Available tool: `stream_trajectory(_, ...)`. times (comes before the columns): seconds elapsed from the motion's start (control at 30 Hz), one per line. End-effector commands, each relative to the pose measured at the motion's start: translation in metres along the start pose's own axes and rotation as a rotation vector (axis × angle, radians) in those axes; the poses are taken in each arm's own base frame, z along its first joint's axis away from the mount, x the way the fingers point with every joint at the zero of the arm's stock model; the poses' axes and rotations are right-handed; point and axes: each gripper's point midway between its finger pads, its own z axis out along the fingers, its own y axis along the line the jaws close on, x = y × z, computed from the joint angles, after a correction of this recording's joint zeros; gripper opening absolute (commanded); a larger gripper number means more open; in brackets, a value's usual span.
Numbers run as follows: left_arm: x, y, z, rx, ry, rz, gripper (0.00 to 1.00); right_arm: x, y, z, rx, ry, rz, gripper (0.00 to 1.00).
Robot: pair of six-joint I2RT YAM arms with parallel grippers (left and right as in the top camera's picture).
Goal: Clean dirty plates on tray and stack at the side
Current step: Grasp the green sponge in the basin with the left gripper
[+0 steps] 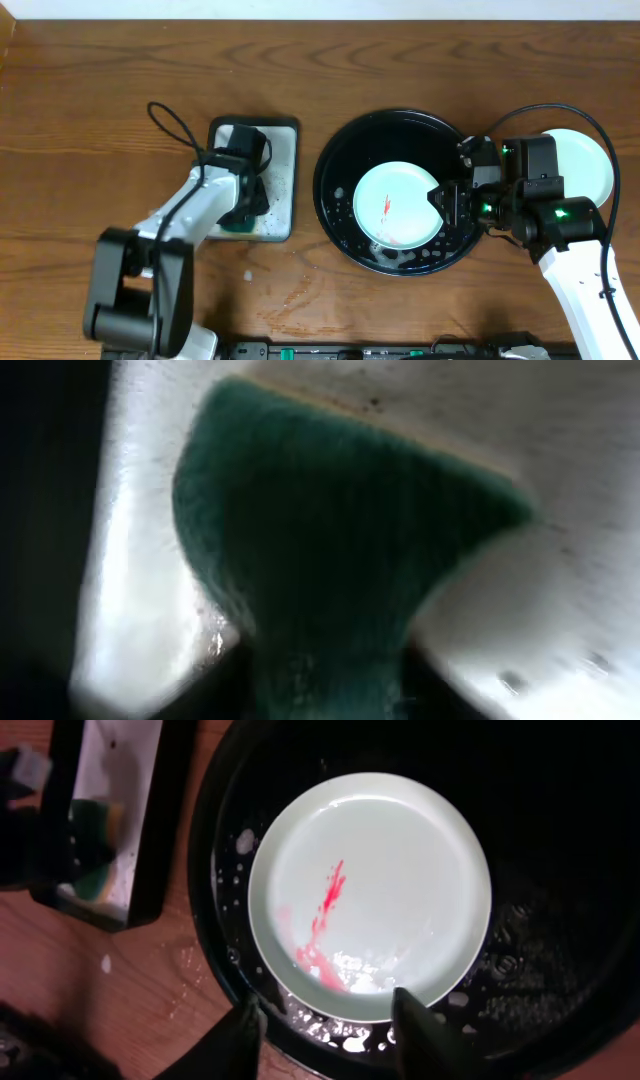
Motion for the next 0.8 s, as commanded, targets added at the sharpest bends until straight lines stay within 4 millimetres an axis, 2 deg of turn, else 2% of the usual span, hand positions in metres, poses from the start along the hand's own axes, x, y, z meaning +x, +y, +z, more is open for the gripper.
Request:
stream_trajectory(0.0, 0.006, 0.001, 0.012, -0.01, 0.04, 0.017, 0.19, -0.001, 0.006, -0.002, -0.023, 0.001, -0.018, 0.38)
stream_trajectory(0.03, 0.007, 0.001, 0.012, -0.009, 0.043, 0.018, 0.11, -0.001, 0.006, -0.002, -0.022, 0.004, -0.017, 0.38)
stream_trajectory(0.1, 0.007, -0.002, 0.011, 0.006, 0.047, 0.017, 0.08, -0.001, 0.005, -0.002, -0.02, 0.003, -0.017, 0.38)
stream_trajectory(0.23, 0.013, -0.011, 0.001, 0.064, 0.081, 0.016, 0.07, -0.002, -0.002, -0.002, 0.021, -0.002, -0.016, 0.36)
stream_trajectory(0.4, 0.007, -0.028, -0.028, 0.182, 0.059, 0.049, 0.07, 0.0, -0.023, 0.0, 0.139, 0.004, 0.057, 0.33)
stream_trajectory(0.5, 0.001, -0.035, -0.055, 0.247, 0.021, 0.053, 0.07, 0.006, -0.033, 0.008, 0.176, 0.041, 0.081, 0.32)
stream_trajectory(0.63, -0.005, -0.043, -0.102, 0.316, -0.049, 0.079, 0.07, 0.017, -0.046, 0.027, 0.206, 0.124, 0.118, 0.32)
stream_trajectory(0.77, -0.001, -0.066, -0.149, 0.411, -0.131, 0.152, 0.07, 0.025, -0.067, 0.05, 0.262, 0.201, 0.155, 0.28)
